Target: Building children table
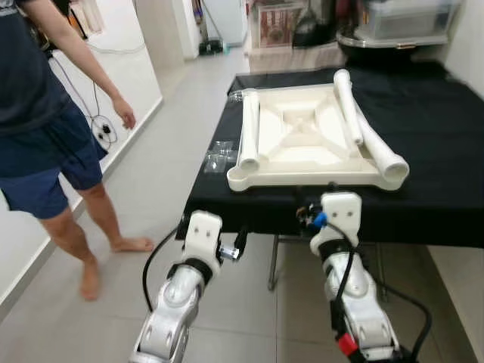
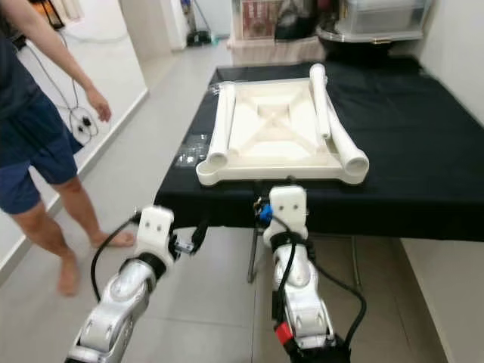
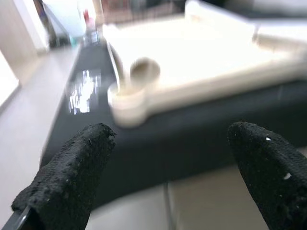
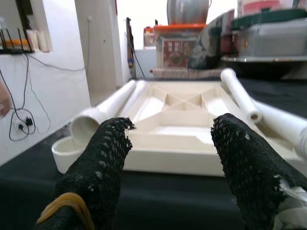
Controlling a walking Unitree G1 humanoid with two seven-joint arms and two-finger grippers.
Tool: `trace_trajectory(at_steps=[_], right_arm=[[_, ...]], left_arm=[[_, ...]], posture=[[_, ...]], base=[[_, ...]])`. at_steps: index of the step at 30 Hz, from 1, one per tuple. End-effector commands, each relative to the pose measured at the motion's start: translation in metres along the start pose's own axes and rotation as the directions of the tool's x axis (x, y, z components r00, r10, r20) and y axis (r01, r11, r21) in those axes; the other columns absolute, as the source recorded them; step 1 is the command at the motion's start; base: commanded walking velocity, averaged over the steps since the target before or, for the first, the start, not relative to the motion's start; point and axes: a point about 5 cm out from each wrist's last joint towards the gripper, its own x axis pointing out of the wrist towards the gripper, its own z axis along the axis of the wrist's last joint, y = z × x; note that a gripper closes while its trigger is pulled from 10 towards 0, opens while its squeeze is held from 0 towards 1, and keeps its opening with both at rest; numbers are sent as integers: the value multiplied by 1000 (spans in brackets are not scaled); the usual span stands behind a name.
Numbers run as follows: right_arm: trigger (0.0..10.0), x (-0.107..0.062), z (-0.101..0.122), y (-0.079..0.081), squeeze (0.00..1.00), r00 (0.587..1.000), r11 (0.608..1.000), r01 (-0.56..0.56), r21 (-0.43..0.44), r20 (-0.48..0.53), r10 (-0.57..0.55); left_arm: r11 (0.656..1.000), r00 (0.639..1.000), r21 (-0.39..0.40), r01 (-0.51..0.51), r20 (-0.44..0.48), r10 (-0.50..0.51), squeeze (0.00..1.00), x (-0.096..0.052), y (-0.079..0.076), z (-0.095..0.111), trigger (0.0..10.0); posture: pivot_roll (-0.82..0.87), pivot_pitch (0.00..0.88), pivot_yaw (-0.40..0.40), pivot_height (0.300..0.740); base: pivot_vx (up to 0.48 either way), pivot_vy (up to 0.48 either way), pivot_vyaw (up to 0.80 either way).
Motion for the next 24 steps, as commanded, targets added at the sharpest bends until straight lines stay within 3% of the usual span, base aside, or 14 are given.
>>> trace_trajectory(at_steps=[1, 2, 3, 7, 11, 15, 19, 24], right_arm=[[10000, 2, 4, 2, 0, 1000, 1000, -1, 17, 16, 0], [10000, 6, 10, 1, 0, 1000, 1000, 5, 24, 30, -6], [10000, 6, 10, 1, 0, 1000, 1000, 5, 24, 30, -6], [10000, 21, 26, 4, 0, 997, 999, 9, 48, 78, -13], [10000, 27, 35, 8, 0, 995, 997, 7, 73, 100, -14], [10000, 28, 42, 14, 0, 992, 995, -9, 95, 123, -2], [10000, 14, 46, 23, 0, 988, 995, -52, 81, 148, 39], [10000, 26, 72, 16, 0, 973, 993, -20, 114, 231, -6]], left_arm=[[999, 999, -21, -32, 6, 32, 0, 3, 7, 4, 10000], [999, 999, -39, -17, 29, 18, 0, 14, 8, 12, 10000], [999, 999, -39, -17, 29, 18, 0, 14, 8, 12, 10000], [990, 998, -134, 40, 42, -35, 0, 42, 11, 22, 10000], [979, 997, -190, 72, 31, -67, 0, 51, 11, 21, 10000], [986, 995, -137, 92, 58, -85, 0, 57, 6, 31, 10000], [999, 986, 2, 42, 161, -42, 0, 51, 5, 56, 10000], [999, 965, 34, -26, 262, 17, 0, 50, 11, 80, 10000]], posture=[[43, 0, 45, 740], [48, 0, 43, 740], [48, 0, 43, 740], [37, 0, 59, 740], [34, 0, 68, 740], [30, 0, 71, 740], [40, 6, 60, 740], [34, 0, 59, 740]], base=[[0, 0, 0], [0, 0, 0], [0, 0, 0], [0, 0, 0], [0, 0, 0], [0, 0, 0], [0, 0, 0], [48, 0, 0]])
